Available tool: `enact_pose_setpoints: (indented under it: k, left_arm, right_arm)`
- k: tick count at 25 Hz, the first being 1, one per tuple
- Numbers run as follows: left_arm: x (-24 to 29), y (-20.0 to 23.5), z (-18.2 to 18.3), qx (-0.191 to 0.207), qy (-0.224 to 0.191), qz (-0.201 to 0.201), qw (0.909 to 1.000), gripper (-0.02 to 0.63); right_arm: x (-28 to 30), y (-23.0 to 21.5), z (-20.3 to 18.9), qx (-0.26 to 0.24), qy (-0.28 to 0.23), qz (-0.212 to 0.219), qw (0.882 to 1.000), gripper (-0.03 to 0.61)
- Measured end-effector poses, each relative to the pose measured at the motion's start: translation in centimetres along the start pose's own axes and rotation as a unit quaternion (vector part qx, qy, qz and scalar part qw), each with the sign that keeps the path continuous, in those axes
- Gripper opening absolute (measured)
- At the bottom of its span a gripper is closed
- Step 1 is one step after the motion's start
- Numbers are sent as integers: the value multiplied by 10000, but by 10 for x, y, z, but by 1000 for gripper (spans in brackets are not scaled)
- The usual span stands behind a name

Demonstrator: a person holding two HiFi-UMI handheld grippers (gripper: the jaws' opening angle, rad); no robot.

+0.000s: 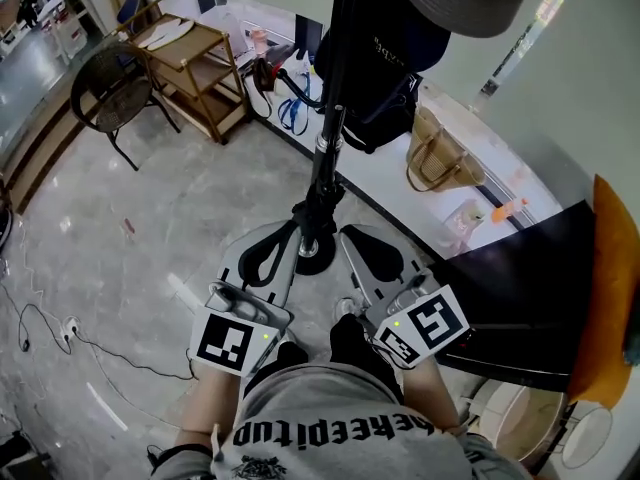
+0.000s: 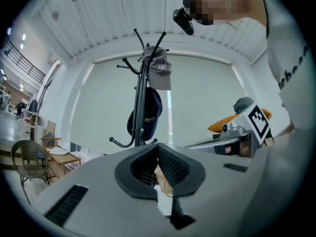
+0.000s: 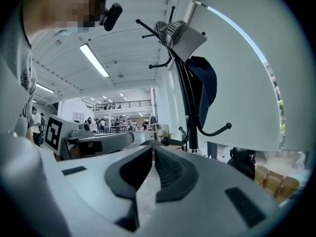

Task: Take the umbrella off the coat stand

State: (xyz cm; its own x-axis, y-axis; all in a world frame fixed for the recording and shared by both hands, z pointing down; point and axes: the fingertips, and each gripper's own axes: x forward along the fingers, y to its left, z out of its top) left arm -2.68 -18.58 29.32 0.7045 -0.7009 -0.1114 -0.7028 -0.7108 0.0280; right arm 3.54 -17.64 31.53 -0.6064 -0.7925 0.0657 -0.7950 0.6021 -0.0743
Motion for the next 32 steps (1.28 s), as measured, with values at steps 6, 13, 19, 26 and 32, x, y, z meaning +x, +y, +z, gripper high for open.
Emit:
enact_pose_setpoints:
  k: [6, 13, 19, 26, 32]
  left_arm:
    - [6, 2, -6, -33, 92, 416, 9991, 17]
    - [5, 4, -14, -21, 202, 926, 9955, 17]
    - [3, 6, -22, -49, 279, 1295, 9912, 17]
    - [5, 7, -27, -86, 177, 1627, 9865, 17]
    - [3, 7, -32, -123, 205, 1838, 9827, 17]
  right_arm:
    - [3, -15, -1, -50, 116, 277, 9995, 14]
    - [10, -27, -4, -84, 233, 655, 9975, 15]
    - [16, -35, -10, -89, 343, 932, 9950, 50]
    - [25, -45, -22, -142, 520, 1195, 9914, 91]
    - [32, -49, -29, -184, 642, 1376, 9882, 106]
